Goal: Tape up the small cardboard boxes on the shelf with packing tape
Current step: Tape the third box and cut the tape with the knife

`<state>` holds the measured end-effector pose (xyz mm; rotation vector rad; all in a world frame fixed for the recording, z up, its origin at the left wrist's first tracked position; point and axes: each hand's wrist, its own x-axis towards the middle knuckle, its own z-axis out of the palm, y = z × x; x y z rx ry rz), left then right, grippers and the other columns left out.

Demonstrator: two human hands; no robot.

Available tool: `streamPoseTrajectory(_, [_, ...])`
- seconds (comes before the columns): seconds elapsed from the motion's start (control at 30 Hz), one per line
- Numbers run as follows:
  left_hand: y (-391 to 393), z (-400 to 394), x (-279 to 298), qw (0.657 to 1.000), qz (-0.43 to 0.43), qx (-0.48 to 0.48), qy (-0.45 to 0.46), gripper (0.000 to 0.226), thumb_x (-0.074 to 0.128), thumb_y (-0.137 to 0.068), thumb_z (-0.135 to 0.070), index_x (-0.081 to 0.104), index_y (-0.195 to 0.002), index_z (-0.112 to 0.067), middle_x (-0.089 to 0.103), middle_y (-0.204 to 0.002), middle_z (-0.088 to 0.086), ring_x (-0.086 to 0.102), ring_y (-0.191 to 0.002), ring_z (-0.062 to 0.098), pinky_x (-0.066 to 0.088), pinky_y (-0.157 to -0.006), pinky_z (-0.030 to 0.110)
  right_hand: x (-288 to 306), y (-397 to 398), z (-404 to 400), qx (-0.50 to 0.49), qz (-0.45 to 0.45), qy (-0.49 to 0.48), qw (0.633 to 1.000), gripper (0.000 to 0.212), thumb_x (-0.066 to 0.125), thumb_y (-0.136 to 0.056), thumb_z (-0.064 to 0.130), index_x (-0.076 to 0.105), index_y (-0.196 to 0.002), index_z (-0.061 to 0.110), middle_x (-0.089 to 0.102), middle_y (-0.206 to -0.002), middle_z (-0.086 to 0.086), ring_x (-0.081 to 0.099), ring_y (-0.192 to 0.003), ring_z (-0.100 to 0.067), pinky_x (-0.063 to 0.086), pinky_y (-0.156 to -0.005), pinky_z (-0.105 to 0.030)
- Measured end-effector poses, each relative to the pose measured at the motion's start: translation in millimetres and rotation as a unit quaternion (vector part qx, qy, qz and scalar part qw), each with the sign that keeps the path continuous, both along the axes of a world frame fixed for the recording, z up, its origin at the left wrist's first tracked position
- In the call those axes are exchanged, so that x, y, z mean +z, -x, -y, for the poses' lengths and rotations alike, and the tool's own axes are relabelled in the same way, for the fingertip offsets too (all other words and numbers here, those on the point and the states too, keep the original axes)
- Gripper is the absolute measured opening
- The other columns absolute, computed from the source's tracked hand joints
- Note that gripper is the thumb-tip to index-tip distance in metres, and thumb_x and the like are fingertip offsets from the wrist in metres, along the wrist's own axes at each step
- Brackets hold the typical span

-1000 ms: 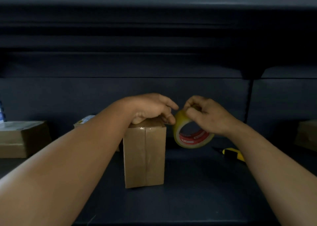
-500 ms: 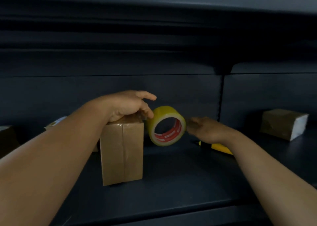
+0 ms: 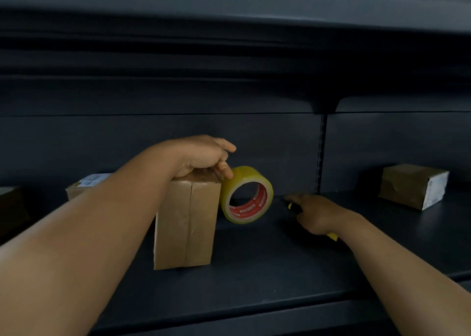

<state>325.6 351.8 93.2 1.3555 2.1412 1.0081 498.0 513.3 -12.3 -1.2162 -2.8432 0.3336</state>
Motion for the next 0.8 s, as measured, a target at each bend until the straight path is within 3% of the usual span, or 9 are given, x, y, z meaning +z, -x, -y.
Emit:
streamPoseTrajectory(0.1, [2.6,6.3,0.0,1.000,0.005,0.008,0.002,0.044,0.039,-0.100,-0.011,0.041,-0.142,-0.024,0.072,-0.091,0.005,0.064,-0.086,0.012,0.050,-0.059,0.021,17.6,-1.5,11.4,0.001,-0.052,-0.011,0.999,0.060,0.036,-0.099,0.021,0.008,-0.152,0.027,0.024,-0.156,-0.003,0.034,-0.136,-0.023,0.030,-0.110,-0.027])
streamPoseTrajectory(0.2, [6.8,13.1,-1.0,0.999,0.023,0.021,-0.011,0.043,0.038,-0.101,-0.012,0.039,-0.143,-0.023,0.072,-0.092,0.005,0.063,-0.083,0.011,0.049,-0.056,0.018,39.5,-5.1,33.5,0.031,-0.117,-0.031,0.992,0.057,0.033,-0.101,0.024,0.005,-0.151,0.028,0.040,-0.145,-0.007,0.050,-0.118,-0.023,0.042,-0.099,-0.030])
streamPoseTrajectory(0.37, [11.2,14.7,-3.9,0.999,0.032,0.022,-0.023,0.044,0.038,-0.101,-0.016,0.036,-0.144,-0.024,0.073,-0.092,0.005,0.064,-0.088,0.014,0.048,-0.070,0.024,61.8,-8.1,86.3,0.141,-0.256,0.076,0.953,0.044,0.039,-0.100,0.025,0.029,-0.140,0.039,0.061,-0.111,0.006,0.069,-0.072,-0.008,0.055,-0.073,-0.025])
streamPoseTrajectory(0.5, [12.7,14.5,-5.1,0.999,0.033,0.020,-0.033,0.043,0.038,-0.101,-0.017,0.037,-0.144,-0.023,0.072,-0.089,0.004,0.063,-0.085,0.014,0.049,-0.075,0.026,68.6,-4.2,111.5,0.200,-0.234,0.102,0.946,0.043,0.048,-0.097,0.028,0.035,-0.135,0.045,0.065,-0.098,0.010,0.070,-0.063,-0.009,0.056,-0.063,-0.024])
streamPoseTrajectory(0.67, [14.2,14.4,-6.7,0.999,0.029,0.020,-0.037,0.042,0.039,-0.100,-0.017,0.040,-0.142,-0.024,0.071,-0.088,0.003,0.063,-0.088,0.014,0.048,-0.086,0.028,72.7,7.3,116.1,0.181,-0.188,0.076,0.962,0.051,0.047,-0.097,0.028,0.029,-0.141,0.047,0.064,-0.108,0.009,0.070,-0.061,-0.008,0.055,-0.067,-0.025])
streamPoseTrajectory(0.8, [15.2,14.3,-7.1,0.999,0.025,0.019,-0.043,0.042,0.040,-0.100,-0.017,0.043,-0.140,-0.025,0.069,-0.085,0.002,0.062,-0.085,0.013,0.047,-0.085,0.027,79.5,11.8,117.4,0.167,-0.184,0.059,0.967,0.050,0.045,-0.098,0.029,0.029,-0.142,0.047,0.060,-0.120,0.008,0.070,-0.059,-0.006,0.046,-0.056,-0.016])
